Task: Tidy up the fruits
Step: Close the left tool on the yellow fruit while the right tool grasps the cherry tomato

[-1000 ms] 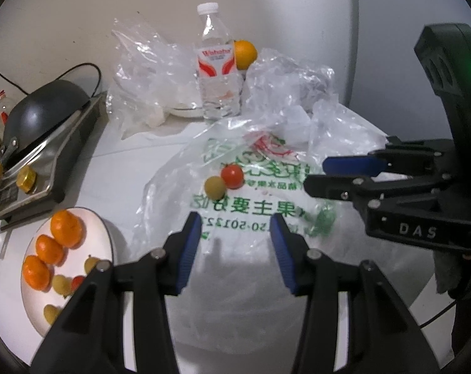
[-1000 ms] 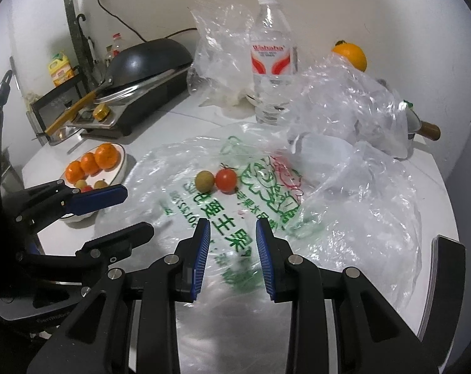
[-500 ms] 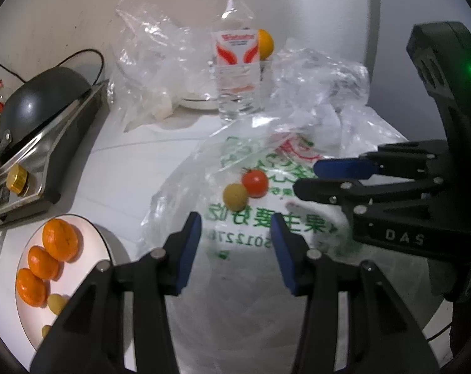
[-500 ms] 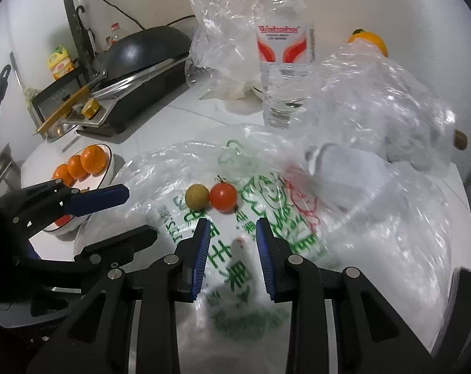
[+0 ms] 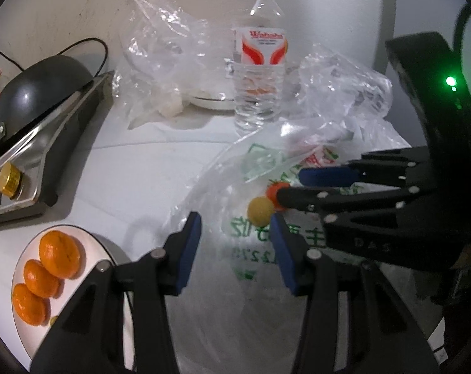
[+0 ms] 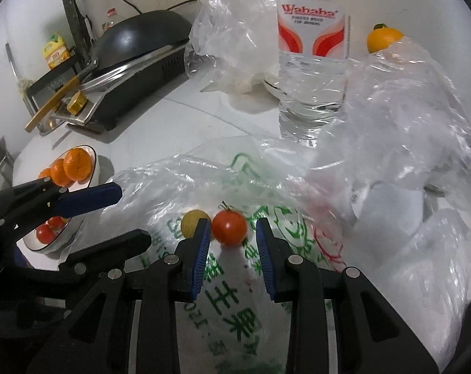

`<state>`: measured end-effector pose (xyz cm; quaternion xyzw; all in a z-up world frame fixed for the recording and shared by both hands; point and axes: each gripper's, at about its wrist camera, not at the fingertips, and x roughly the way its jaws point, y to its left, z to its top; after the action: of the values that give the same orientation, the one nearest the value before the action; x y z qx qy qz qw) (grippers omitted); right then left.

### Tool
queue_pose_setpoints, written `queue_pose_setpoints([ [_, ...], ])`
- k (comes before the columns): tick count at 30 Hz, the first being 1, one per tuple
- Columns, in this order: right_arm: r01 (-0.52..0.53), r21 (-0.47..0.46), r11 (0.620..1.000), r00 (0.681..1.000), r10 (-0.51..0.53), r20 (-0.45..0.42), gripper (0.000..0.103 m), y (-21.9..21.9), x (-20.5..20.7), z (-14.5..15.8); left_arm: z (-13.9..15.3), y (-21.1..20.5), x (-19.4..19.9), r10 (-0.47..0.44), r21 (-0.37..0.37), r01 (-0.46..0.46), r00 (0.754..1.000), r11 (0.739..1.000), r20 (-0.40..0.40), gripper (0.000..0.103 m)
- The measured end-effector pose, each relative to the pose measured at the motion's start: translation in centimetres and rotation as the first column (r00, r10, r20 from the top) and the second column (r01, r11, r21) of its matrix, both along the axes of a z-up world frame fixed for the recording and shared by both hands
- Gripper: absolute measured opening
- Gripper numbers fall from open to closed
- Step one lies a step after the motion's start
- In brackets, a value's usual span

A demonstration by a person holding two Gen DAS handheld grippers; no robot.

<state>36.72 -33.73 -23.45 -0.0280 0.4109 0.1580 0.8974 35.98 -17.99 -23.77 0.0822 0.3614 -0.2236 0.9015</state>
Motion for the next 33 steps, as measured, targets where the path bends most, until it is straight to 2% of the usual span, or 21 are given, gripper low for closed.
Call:
queue_pose_setpoints([
  [8,-0.006,-0.017,1.000,0.999,0.005,-0.038,0.032,0.4,1.3,-1.4,-0.5,0.1,0.8,0.002,-0.009,-0.002,1.000,1.000,-0.022,0.047],
  [9,-0.011,-0.022,1.000,0.999,0.010,-0.038,0.030,0.4,1.3,-1.5,-0.6,0.0,0.8,0.001,-0.006,-0.001,1.000,1.000,-0.021,0.047],
  [22,0.035,0.003,0.999,0.999,-0.035,0.012,0.027,-3.4,-0.9,0.0,-0.9,-3.4,1.1,-0.040,0.048,0.040,0.999,0.998,-0.001,0.047],
  [29,0.048,0.025,0.999,0.999,-0.049,0.020,0.027,-4.8,-1.5,0.2,-2.1,-4.6,2.9,-0.038,0.079,0.040,0.999,0.996,-0.032,0.046],
  [31,0.048,0.029,0.998,0.999,-0.048,0.022,0.027,-4.9,-1.6,0.2,-2.4,-4.9,3.0,-0.041,0.086,0.043,0.999,0.995,-0.030,0.042],
  [33,0.044,0.028,0.999,0.999,-0.045,0.025,0.027,-4.9,-1.7,0.3,-2.7,-5.1,3.2,-0.039,0.098,0.043,0.998,0.994,-0.039,0.034],
])
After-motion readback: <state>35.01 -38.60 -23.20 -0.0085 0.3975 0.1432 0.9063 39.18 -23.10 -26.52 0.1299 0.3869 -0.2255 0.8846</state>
